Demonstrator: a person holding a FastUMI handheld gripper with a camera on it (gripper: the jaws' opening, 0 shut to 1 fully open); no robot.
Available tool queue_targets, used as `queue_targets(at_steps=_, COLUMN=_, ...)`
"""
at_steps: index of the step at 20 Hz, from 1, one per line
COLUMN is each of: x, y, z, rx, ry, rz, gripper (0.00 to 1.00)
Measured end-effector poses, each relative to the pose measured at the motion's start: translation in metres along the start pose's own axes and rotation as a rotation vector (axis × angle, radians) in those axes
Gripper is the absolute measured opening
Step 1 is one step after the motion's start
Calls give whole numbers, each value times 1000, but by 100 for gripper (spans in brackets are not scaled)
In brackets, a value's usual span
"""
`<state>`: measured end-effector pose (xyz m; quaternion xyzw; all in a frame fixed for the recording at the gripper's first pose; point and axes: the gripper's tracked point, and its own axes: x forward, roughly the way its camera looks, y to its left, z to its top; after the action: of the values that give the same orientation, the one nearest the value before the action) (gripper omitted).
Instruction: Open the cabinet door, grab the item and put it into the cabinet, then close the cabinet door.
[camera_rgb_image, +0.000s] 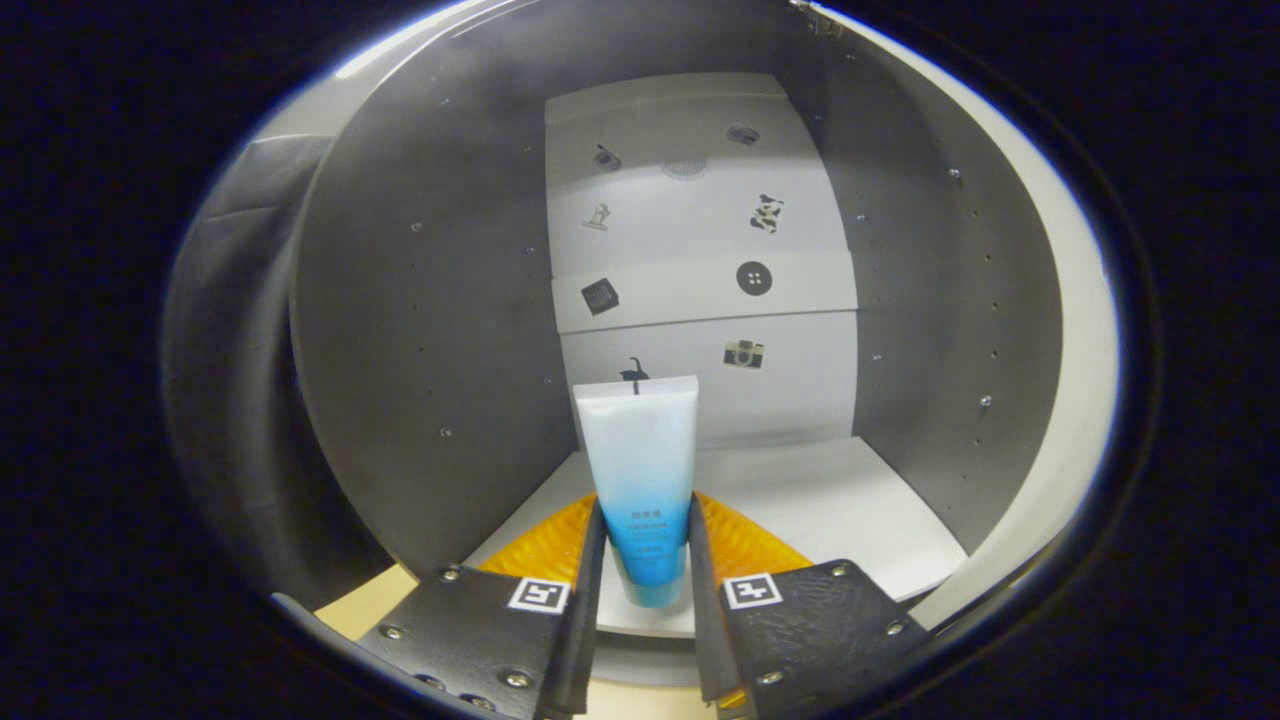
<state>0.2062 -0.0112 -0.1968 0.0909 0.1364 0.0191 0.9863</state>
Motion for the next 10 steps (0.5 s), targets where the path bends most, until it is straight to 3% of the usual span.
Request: queue_targets(at_steps=10, x=1, y=9, z=-17, rx=-32, ry=-34, rz=11, gripper=43)
